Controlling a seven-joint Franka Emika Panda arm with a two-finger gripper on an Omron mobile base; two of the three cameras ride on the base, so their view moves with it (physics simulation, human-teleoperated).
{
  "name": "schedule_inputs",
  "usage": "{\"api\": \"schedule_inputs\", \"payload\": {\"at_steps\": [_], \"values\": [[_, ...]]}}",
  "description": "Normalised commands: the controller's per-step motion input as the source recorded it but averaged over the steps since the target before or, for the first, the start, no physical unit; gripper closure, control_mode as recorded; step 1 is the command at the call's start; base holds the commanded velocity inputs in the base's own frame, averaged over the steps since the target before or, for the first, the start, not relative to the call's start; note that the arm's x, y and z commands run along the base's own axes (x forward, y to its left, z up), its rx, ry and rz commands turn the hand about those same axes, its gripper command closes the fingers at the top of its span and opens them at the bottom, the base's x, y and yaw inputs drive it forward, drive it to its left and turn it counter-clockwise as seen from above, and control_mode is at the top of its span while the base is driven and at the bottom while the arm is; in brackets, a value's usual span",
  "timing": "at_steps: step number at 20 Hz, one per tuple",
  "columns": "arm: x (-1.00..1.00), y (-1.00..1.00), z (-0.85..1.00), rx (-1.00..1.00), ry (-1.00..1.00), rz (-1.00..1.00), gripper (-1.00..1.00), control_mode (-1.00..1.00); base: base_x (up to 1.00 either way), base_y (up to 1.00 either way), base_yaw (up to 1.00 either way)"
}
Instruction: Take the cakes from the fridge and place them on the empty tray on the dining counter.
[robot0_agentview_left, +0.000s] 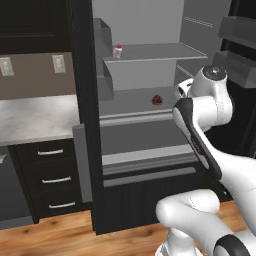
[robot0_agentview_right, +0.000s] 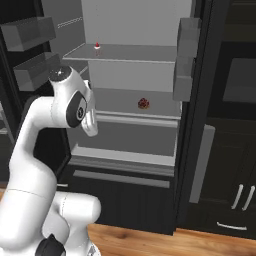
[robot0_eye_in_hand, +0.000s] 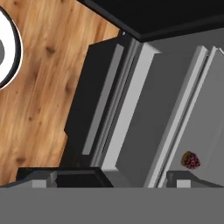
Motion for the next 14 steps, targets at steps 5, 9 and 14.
{"api": "schedule_inputs", "payload": {"at_steps": [5, 9, 14], "values": [[-0.61, -0.23, 0.09, 0.0, -0.1, 0.03, -1.0, -1.0, 0.0, 0.0, 0.0], [-0.94, -0.03, 0.06, 0.0, -0.17, 0.02, -1.0, -1.0, 0.0, 0.0, 0.0], [-0.8, 0.0, 0.0, -0.01, -0.13, 0.0, -1.0, -1.0, 0.0, 0.0, 0.0]]}}
